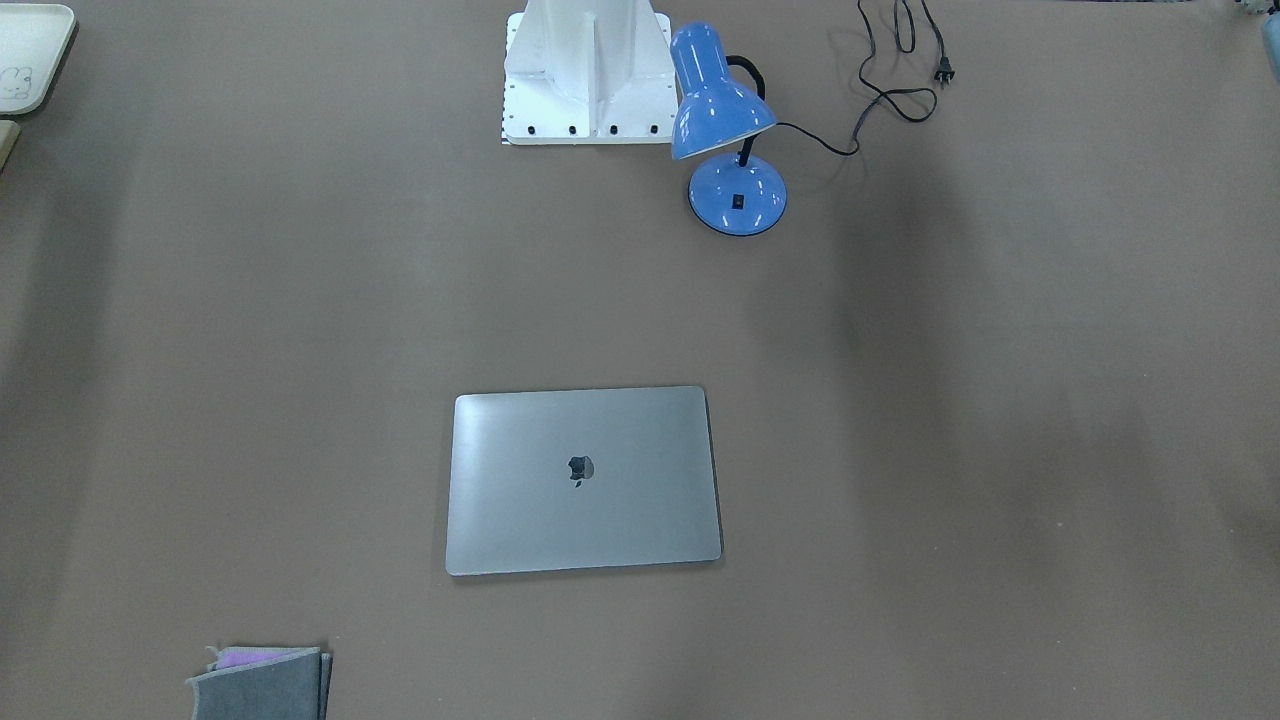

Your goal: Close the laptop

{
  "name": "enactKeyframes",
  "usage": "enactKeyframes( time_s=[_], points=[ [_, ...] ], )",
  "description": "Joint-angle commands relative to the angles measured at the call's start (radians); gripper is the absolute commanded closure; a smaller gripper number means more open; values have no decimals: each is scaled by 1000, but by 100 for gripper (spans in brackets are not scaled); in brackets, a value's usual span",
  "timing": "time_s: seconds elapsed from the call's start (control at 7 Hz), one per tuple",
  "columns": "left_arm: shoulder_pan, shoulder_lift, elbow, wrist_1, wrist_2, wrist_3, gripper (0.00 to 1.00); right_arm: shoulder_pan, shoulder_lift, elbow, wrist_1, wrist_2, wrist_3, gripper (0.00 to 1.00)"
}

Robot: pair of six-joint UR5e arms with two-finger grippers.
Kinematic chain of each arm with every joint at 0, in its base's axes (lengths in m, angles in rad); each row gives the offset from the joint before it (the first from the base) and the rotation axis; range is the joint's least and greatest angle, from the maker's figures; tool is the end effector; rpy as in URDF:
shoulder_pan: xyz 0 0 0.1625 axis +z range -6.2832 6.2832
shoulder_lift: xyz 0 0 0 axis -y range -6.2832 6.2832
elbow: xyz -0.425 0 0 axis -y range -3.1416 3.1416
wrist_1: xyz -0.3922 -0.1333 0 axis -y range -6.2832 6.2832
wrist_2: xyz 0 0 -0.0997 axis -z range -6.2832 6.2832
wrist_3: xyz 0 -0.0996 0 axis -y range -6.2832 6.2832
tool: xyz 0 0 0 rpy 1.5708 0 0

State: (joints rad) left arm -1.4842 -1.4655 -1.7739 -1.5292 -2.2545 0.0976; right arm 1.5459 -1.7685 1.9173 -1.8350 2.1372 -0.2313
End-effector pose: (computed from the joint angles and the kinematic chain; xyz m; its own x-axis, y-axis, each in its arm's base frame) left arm -0.0312 -0.4539 0.6183 0.7572 0.1988 -0.6222 -0.1609 0.9800 0.1174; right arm 0.0700 -0.3956 0.6160 0.8169 -0.1880 0.5452 0.2178 0.9759 0.0101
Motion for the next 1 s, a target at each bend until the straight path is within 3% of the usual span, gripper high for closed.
enactKeyframes(
  time_s=[0.0,0.29,0.86],
  points=[
    [-33,4,1,59,-70,11,2,0,0,-1,6,53,-2,0],
    [-105,25,-7,73,-99,16,2,0,0,-1,8,61,-3,0],
    [-102,47,-21,61,-94,20,2,-1,0,-1,11,61,-3,0]
  ],
)
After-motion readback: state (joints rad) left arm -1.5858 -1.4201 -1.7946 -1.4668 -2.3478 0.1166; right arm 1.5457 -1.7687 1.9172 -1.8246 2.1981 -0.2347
